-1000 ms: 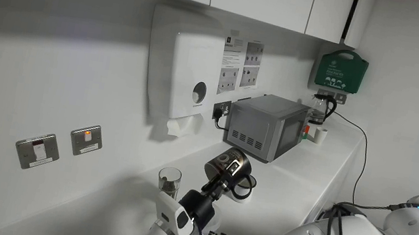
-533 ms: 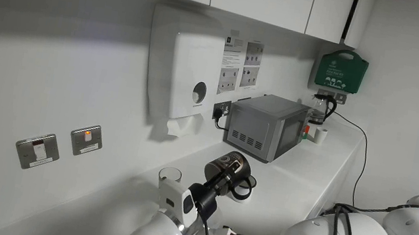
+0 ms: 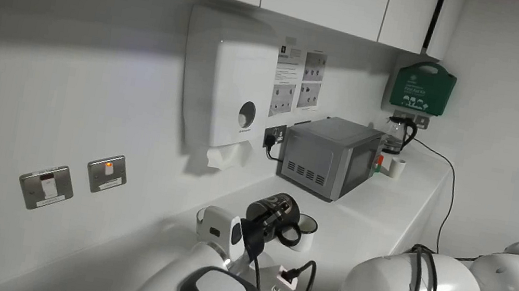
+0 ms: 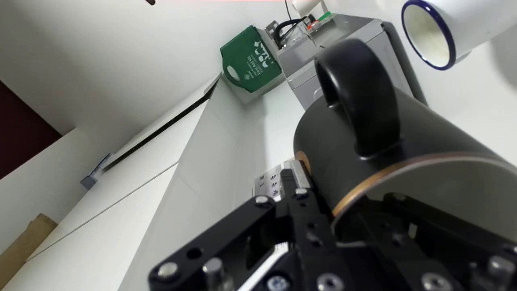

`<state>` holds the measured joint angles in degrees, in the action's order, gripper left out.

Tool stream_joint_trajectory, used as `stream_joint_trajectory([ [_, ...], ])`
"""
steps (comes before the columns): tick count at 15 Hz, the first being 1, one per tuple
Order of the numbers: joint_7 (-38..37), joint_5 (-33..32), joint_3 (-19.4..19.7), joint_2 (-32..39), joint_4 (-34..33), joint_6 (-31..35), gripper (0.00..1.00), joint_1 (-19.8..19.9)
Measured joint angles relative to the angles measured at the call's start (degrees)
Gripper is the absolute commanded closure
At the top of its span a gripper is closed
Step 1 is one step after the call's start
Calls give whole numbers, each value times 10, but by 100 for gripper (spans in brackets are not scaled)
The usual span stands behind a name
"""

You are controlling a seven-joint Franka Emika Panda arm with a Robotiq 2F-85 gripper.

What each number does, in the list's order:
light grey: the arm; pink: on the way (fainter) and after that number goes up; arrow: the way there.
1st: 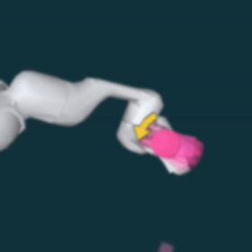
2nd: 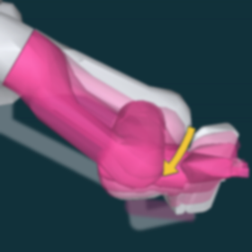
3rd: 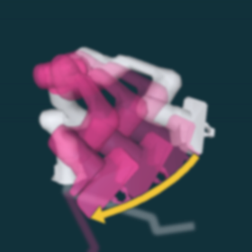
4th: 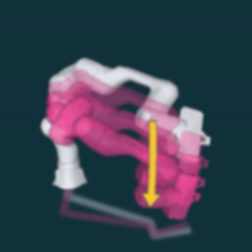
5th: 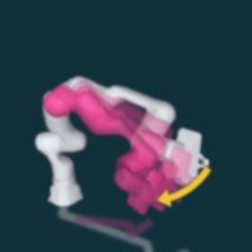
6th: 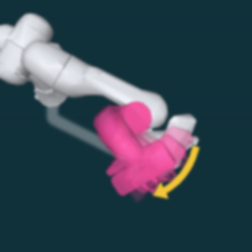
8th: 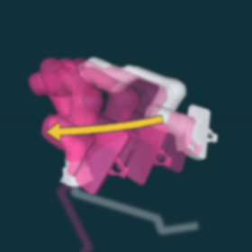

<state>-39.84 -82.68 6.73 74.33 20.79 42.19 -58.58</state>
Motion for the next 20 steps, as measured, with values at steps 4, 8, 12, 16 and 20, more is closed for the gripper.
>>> stream_joint_trajectory([
  [4, -31, 43, 2, 0, 0, 22, 98, 12],
  [8, -45, 71, 7, -1, 0, 34, 98, 23],
  [12, -59, 87, 12, -5, -3, 36, 98, 25],
  [16, -79, 105, 13, -19, -4, 37, 98, 25],
  [20, -116, 136, 13, -36, -4, 52, 98, 25],
])
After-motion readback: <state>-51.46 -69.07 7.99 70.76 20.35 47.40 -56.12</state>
